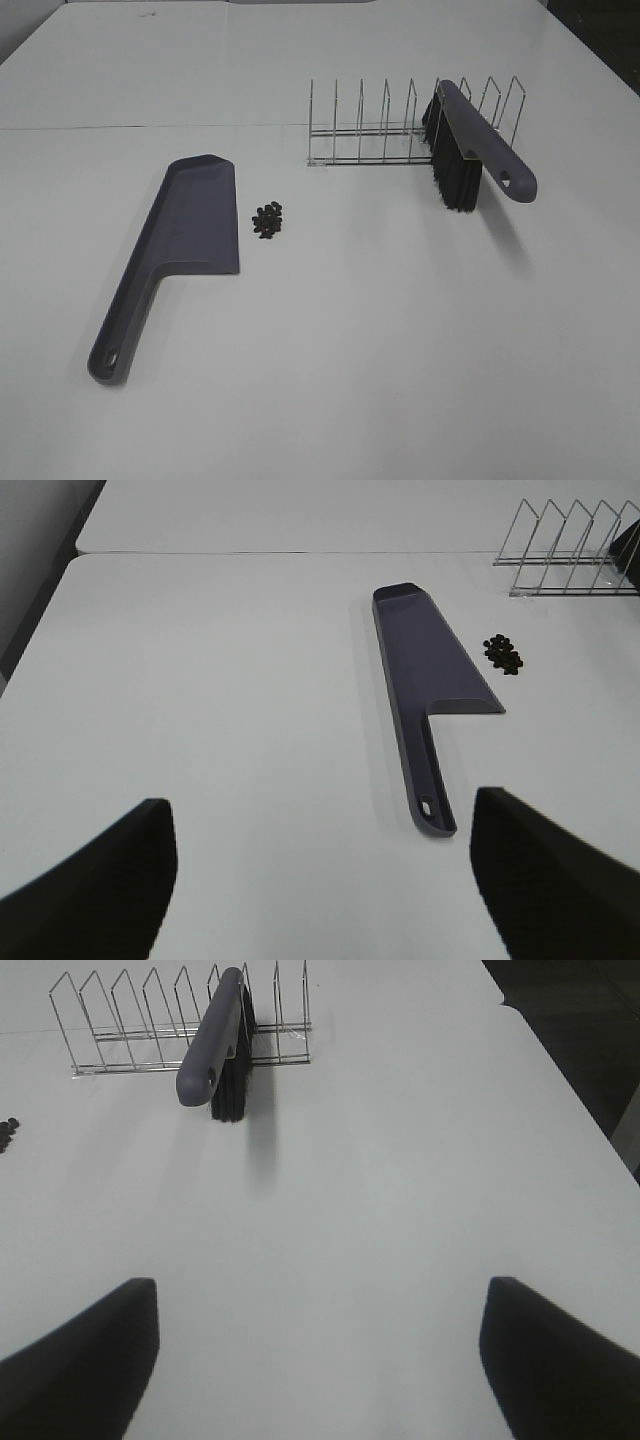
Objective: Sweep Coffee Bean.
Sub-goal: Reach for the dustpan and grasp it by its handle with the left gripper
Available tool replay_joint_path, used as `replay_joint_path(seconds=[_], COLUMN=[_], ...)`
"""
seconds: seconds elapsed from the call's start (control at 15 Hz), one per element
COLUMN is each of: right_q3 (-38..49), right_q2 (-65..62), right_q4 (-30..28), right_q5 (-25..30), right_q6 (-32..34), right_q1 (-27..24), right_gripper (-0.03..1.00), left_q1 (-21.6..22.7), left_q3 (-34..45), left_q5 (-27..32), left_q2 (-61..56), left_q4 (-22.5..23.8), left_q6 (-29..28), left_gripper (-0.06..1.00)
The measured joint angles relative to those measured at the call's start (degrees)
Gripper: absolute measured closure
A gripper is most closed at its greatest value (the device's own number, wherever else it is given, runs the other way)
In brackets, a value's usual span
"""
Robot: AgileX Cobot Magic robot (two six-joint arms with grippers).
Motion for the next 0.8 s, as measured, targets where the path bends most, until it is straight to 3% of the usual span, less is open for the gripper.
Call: replay_joint_path(seconds=[0.8], right_q3=[0.0], right_q2=[0.0], right_q4=[0.0], right_q5=[0.0], right_q6=[0.0], right_q1=[0.0], right_gripper=[0.2], left_q1=[0.0], left_q3=[0.0], left_q5=[0.0], left_q2=[0.0], left_q4=[0.0], left_q6=[0.0], left_gripper=[0.19])
